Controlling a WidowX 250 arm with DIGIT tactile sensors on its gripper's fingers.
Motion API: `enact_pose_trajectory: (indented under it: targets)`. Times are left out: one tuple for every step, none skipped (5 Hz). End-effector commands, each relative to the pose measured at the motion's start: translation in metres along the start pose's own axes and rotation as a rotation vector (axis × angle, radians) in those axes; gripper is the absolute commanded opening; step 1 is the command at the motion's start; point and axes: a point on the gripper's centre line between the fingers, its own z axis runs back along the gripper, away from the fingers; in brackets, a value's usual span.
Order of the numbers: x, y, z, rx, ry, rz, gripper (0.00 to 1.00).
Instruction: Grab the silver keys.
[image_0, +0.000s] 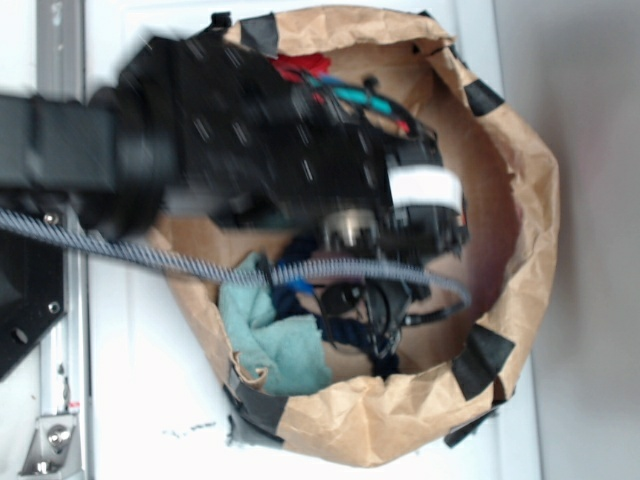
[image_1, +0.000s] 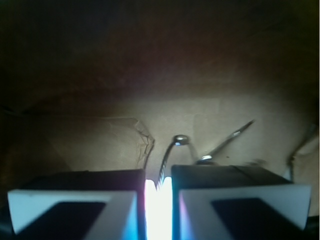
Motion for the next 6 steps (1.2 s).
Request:
enact_pose_trajectory:
  targets:
    - [0.012,0.019,0.059,-0.093,-0.156,0.068,0.00]
    - [0.013,0.017,0.054,-0.082,-0.138,0.066,0.00]
    - [0.012,0.012,0.045,-0.050,-0.122,0.047,0.00]
    - [0.012,0.013,0.050,-0.067,-0.131,0.048,0.00]
    - [0.013,0.015,0.050,-0.055,-0.135,0.047,0.00]
    - [0.013,0.016,0.051,-0.059,-0.148,0.047,0.00]
